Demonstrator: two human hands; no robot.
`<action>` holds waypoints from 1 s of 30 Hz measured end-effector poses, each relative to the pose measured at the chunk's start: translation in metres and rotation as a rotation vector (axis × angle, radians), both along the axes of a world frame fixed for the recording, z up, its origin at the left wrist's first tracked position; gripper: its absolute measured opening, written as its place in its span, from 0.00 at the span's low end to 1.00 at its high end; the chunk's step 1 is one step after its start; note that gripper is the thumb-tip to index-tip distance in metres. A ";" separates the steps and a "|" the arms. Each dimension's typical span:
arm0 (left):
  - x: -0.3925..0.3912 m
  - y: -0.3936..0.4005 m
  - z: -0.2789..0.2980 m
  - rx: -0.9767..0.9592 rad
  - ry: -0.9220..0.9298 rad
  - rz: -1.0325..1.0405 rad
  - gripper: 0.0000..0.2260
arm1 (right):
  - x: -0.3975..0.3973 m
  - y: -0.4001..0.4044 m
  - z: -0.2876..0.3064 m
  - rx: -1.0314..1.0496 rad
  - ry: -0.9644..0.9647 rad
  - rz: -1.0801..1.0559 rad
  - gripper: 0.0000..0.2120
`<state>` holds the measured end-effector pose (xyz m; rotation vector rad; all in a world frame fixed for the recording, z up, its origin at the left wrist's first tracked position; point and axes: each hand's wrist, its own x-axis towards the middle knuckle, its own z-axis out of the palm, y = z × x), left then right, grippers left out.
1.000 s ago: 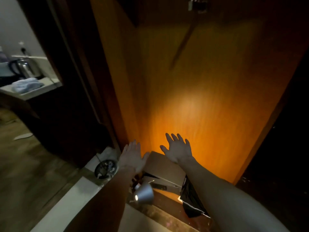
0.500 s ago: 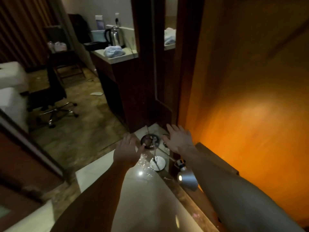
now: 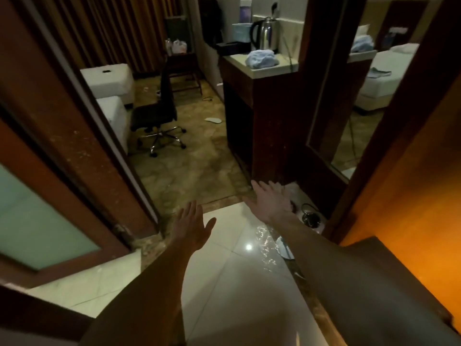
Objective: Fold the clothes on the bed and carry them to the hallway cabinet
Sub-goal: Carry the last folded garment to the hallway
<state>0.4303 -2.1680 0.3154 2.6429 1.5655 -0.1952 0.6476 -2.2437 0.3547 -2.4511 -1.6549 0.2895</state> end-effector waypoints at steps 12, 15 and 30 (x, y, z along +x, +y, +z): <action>-0.049 0.073 -0.013 0.043 -0.082 0.226 0.34 | -0.027 0.121 -0.020 0.050 -0.007 0.233 0.29; -0.048 0.086 -0.010 0.048 -0.095 0.280 0.31 | -0.023 0.157 -0.014 0.013 0.035 0.300 0.34; -0.052 0.208 -0.017 -0.016 -0.049 0.500 0.35 | -0.029 0.320 -0.032 -0.023 -0.022 0.551 0.32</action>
